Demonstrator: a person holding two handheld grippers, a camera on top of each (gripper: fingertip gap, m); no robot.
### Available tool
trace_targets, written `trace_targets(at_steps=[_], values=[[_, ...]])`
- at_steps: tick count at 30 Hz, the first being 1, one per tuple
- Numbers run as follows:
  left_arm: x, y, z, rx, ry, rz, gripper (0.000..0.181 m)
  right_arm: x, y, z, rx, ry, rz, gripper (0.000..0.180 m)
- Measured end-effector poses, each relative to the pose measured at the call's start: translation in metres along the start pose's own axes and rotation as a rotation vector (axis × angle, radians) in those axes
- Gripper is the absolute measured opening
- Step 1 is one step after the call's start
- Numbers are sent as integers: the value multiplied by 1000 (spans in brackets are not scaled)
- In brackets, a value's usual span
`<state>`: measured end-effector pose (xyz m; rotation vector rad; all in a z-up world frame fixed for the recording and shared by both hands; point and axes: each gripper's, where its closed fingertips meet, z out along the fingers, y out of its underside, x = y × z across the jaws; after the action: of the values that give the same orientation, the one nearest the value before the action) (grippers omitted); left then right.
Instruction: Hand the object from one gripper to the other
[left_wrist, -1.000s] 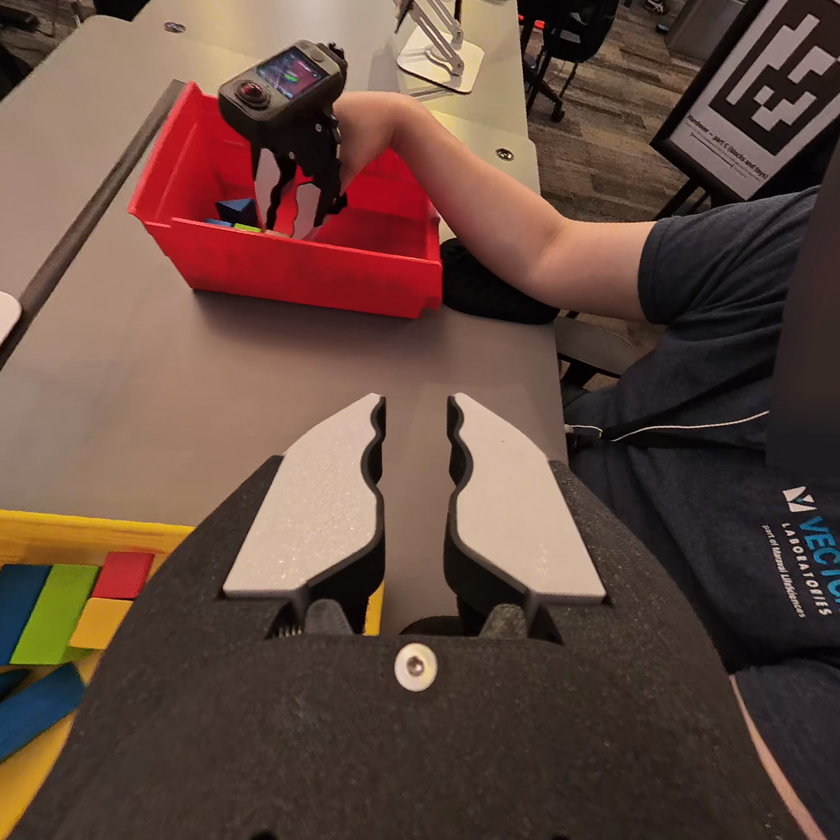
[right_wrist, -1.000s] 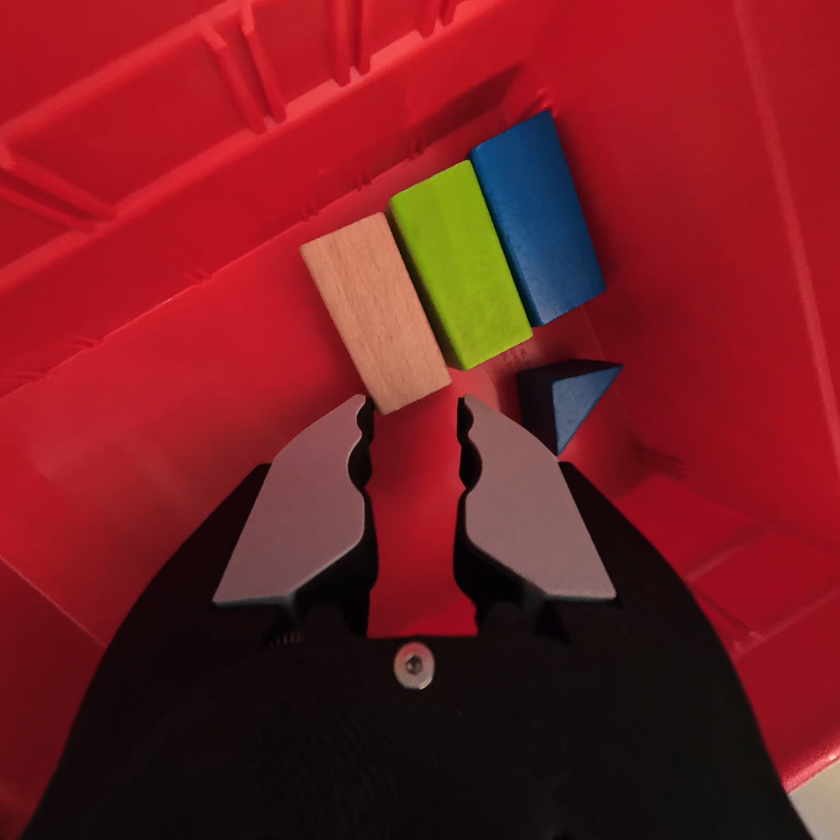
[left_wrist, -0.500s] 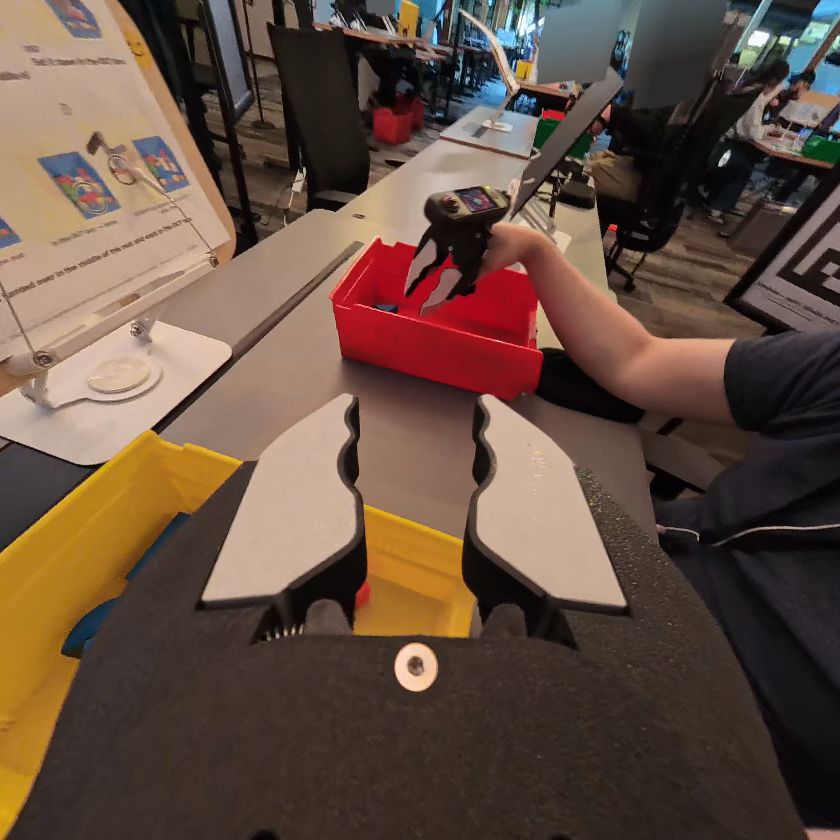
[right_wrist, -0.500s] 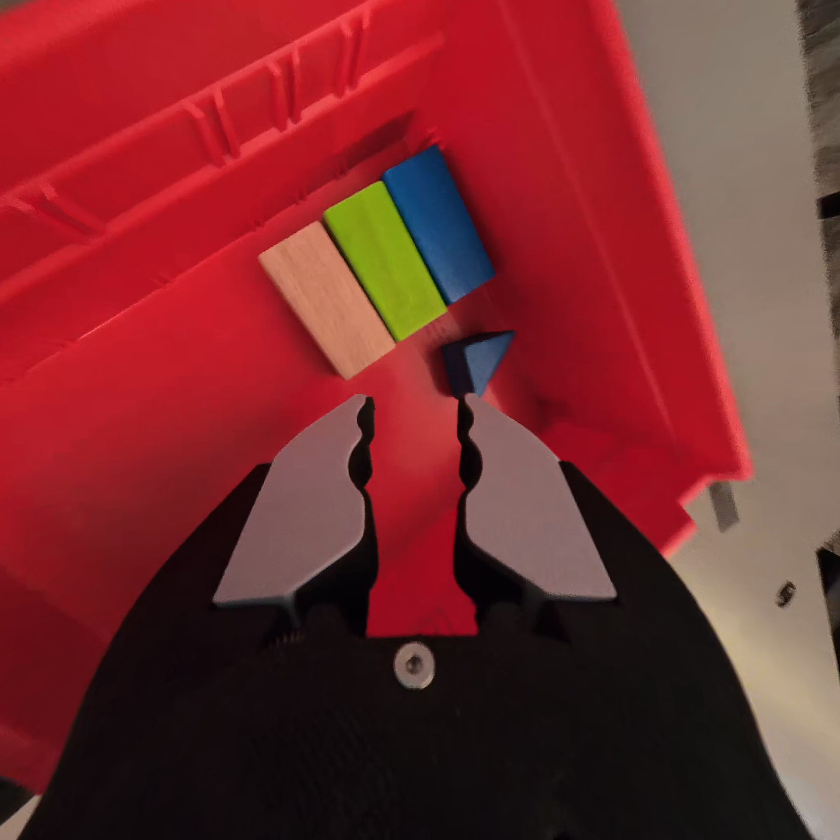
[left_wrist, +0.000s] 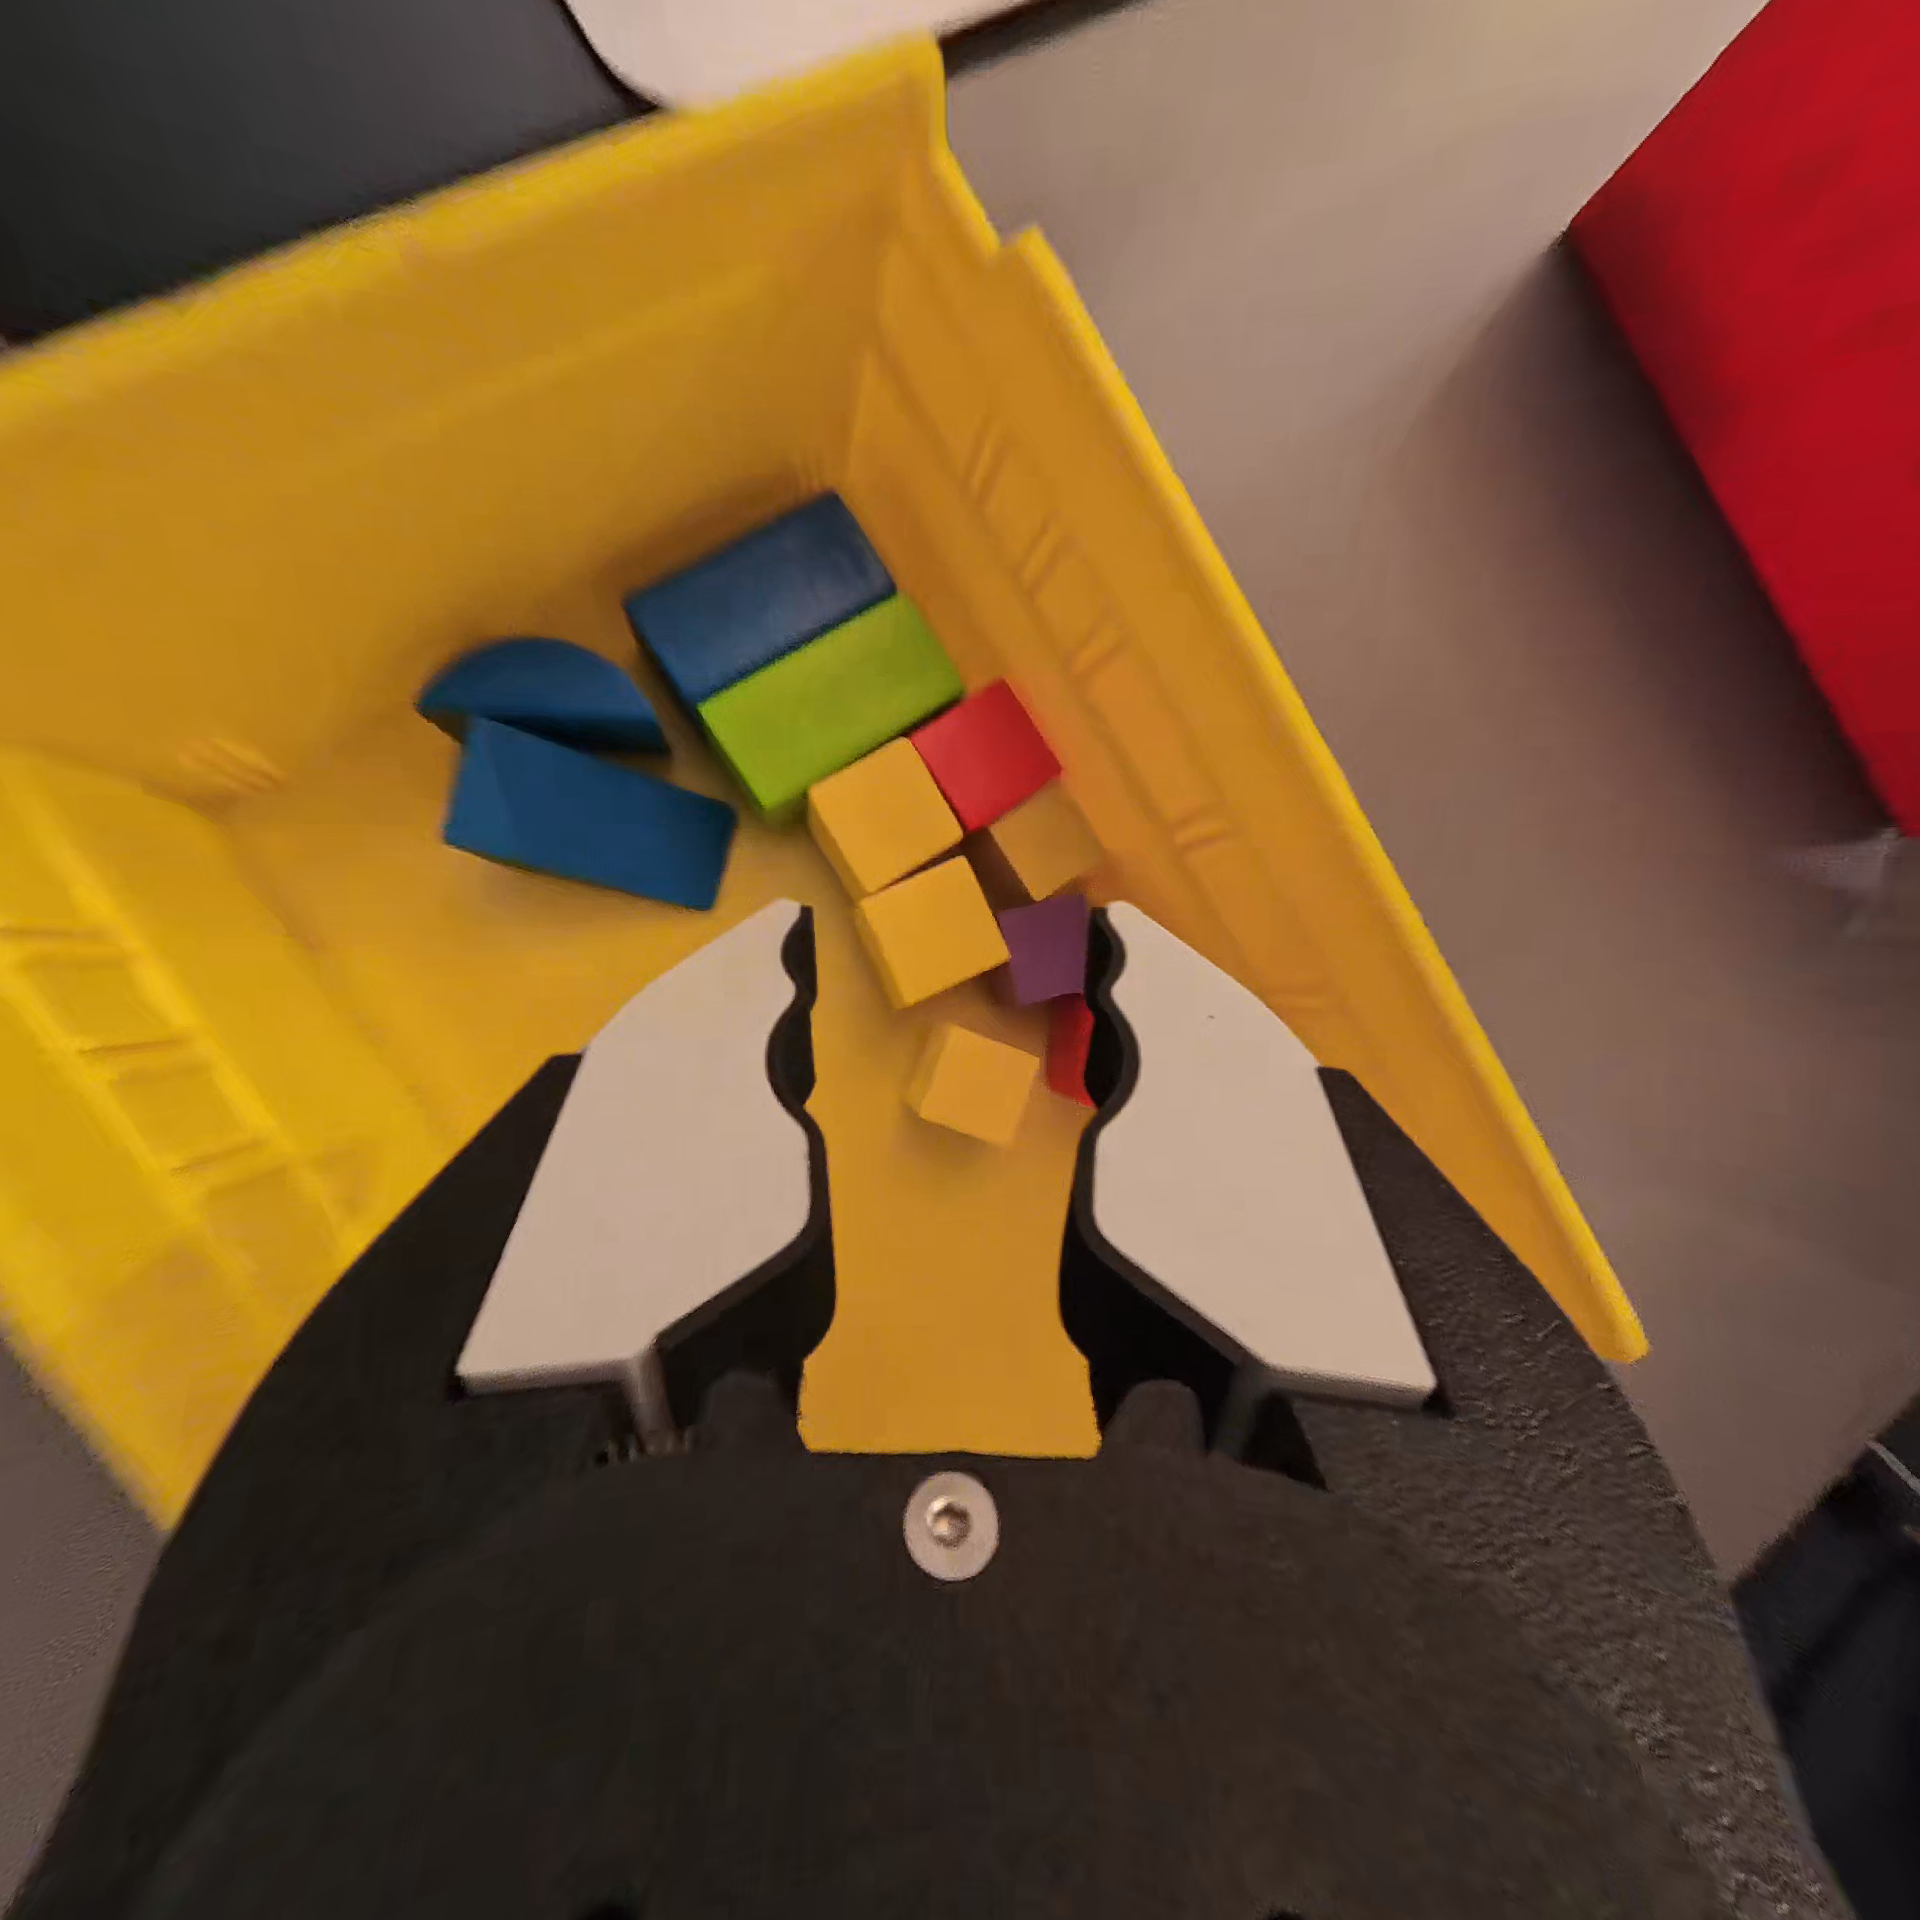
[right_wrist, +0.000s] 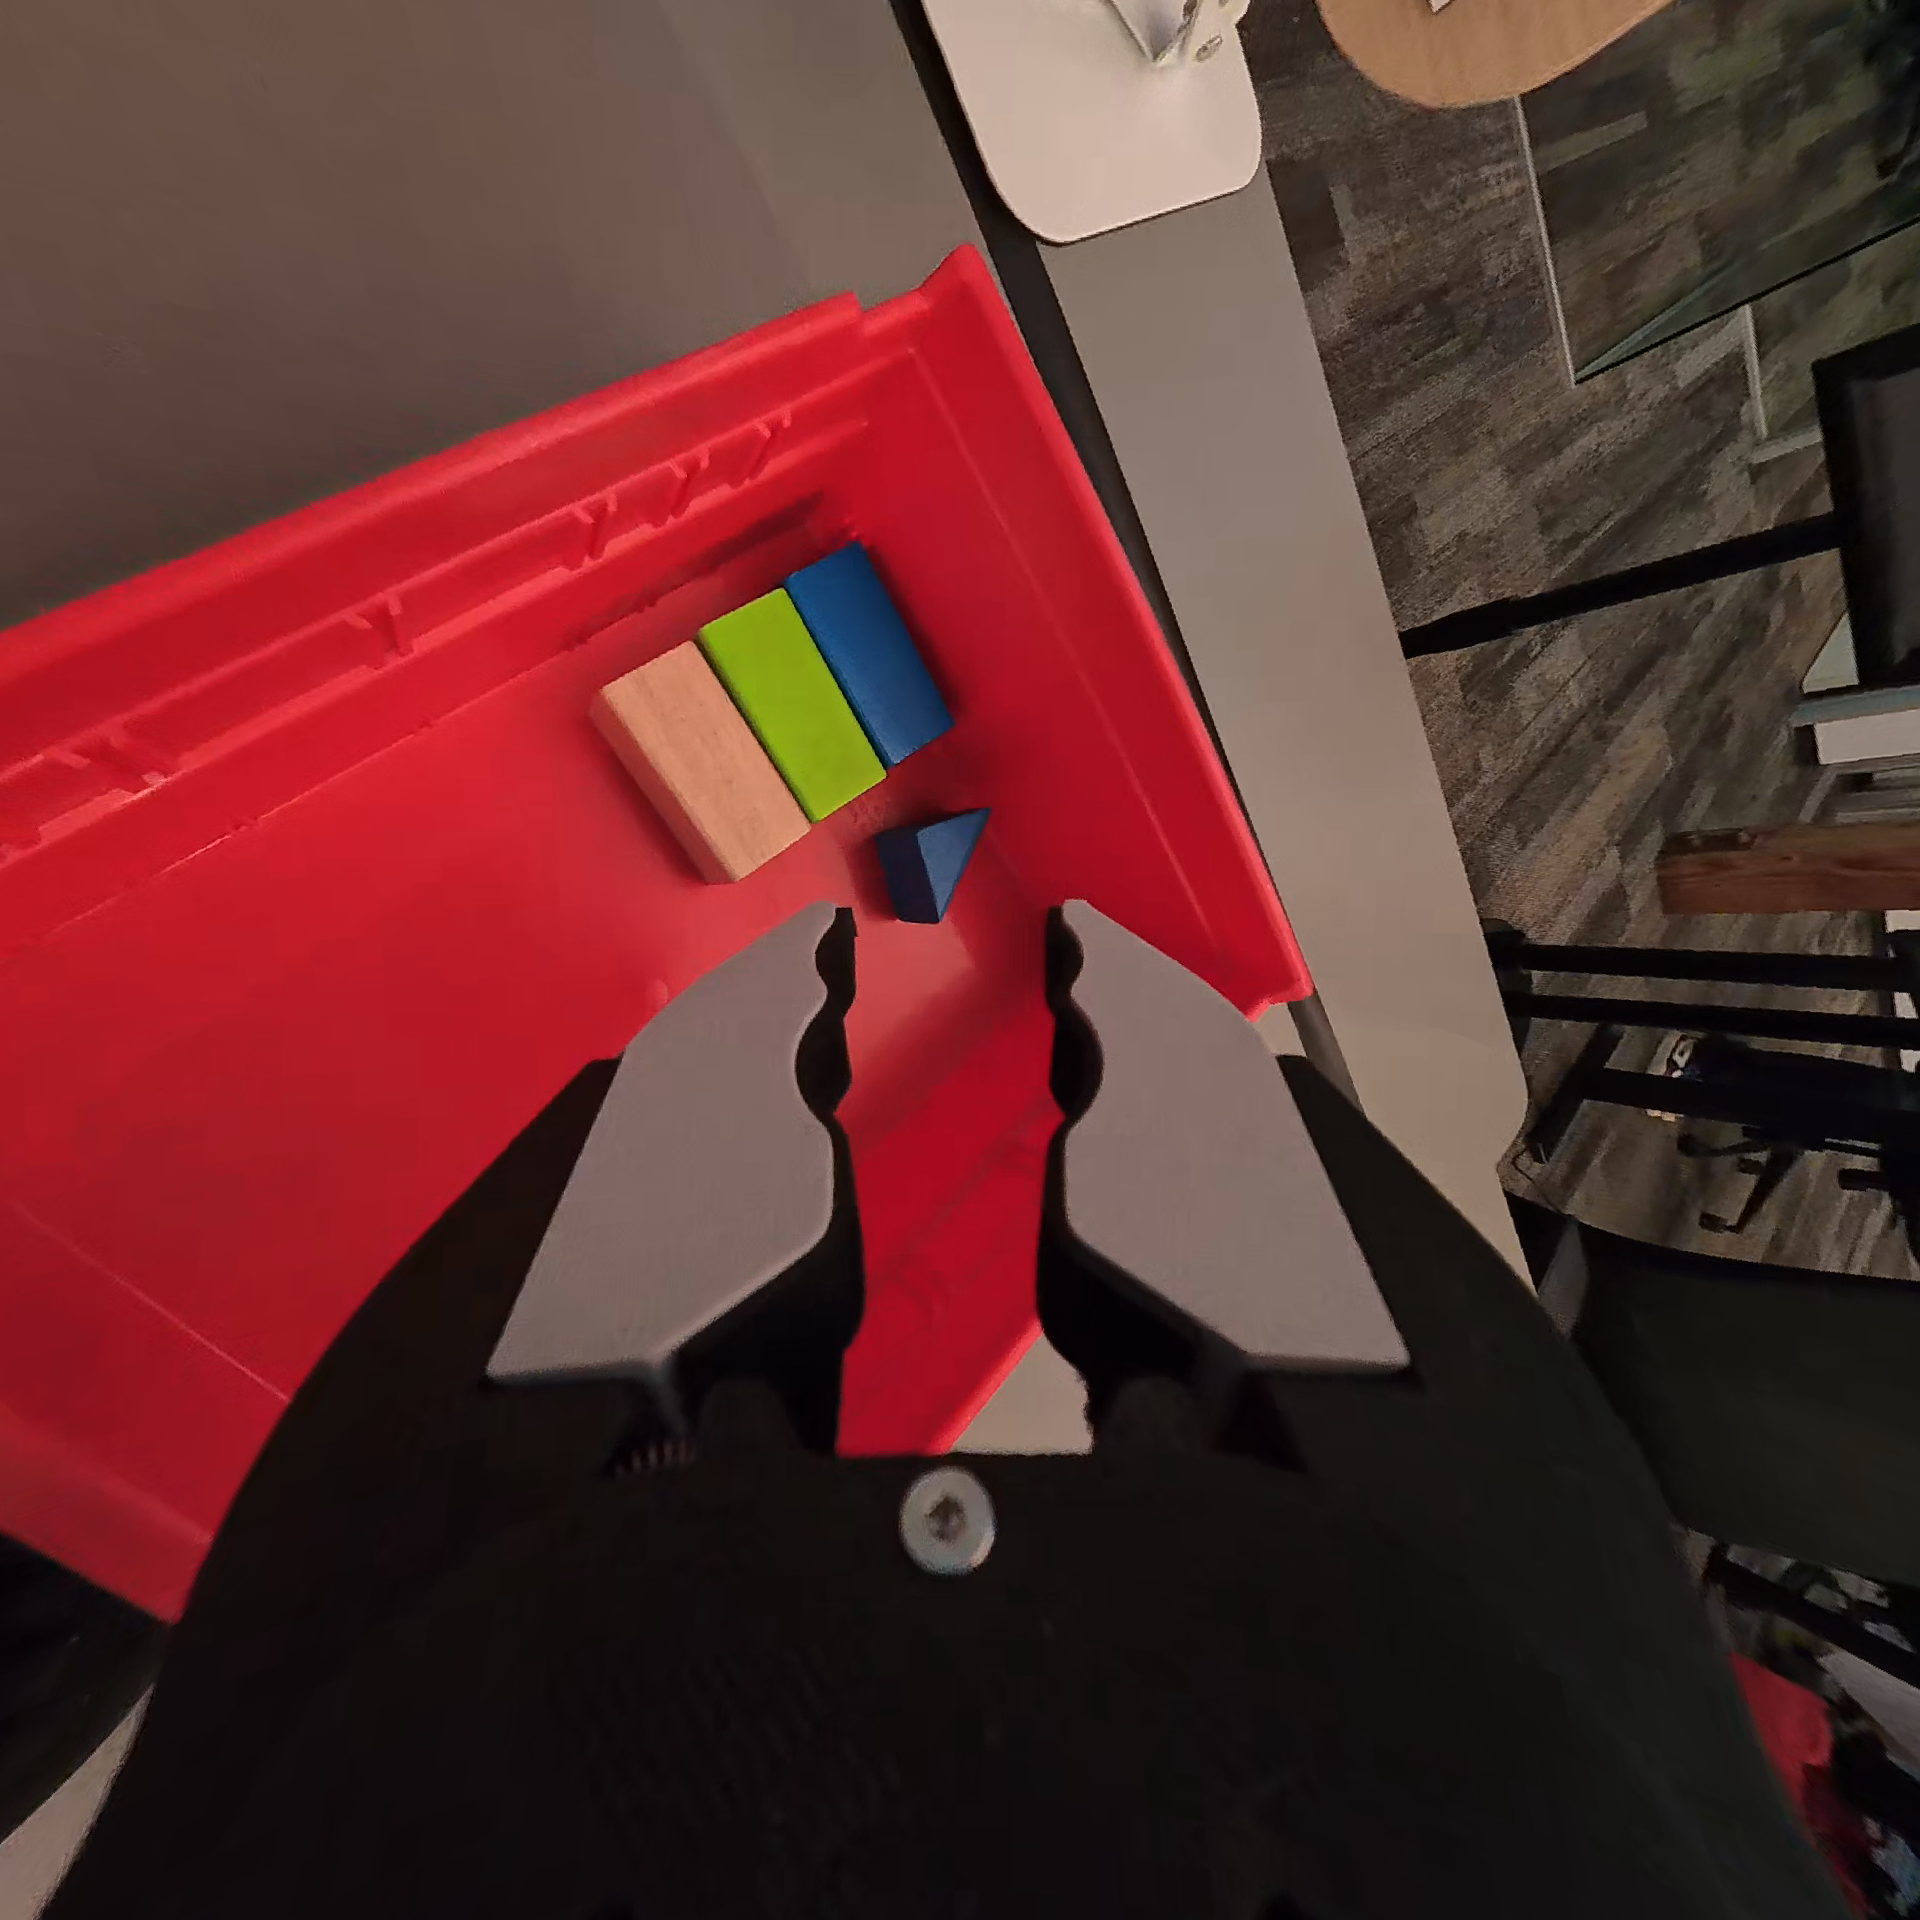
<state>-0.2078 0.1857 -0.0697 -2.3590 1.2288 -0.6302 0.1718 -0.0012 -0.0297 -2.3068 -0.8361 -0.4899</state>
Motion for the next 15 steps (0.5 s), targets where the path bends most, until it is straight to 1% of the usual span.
trace_targets(at_steps=[2, 6, 11, 14, 15], values=[[2, 3, 14, -31, 14, -39, 44, -1, 1, 1, -6, -1, -5, 36], [-11, 16, 33, -115, -55, -75, 47, -1, 7, 1, -32, -4, -5, 36], [-9, 27, 46, -181, -32, -126, 47, 1, 13, 1, -44, -4, 4, 36], [-14, 29, 51, -198, -74, -126, 42, 0, 17, 3, -65, -9, -2, 36], [-16, 30, 53, -203, -94, -124, 44, 0, 18, 4, -72, -5, -3, 36]])
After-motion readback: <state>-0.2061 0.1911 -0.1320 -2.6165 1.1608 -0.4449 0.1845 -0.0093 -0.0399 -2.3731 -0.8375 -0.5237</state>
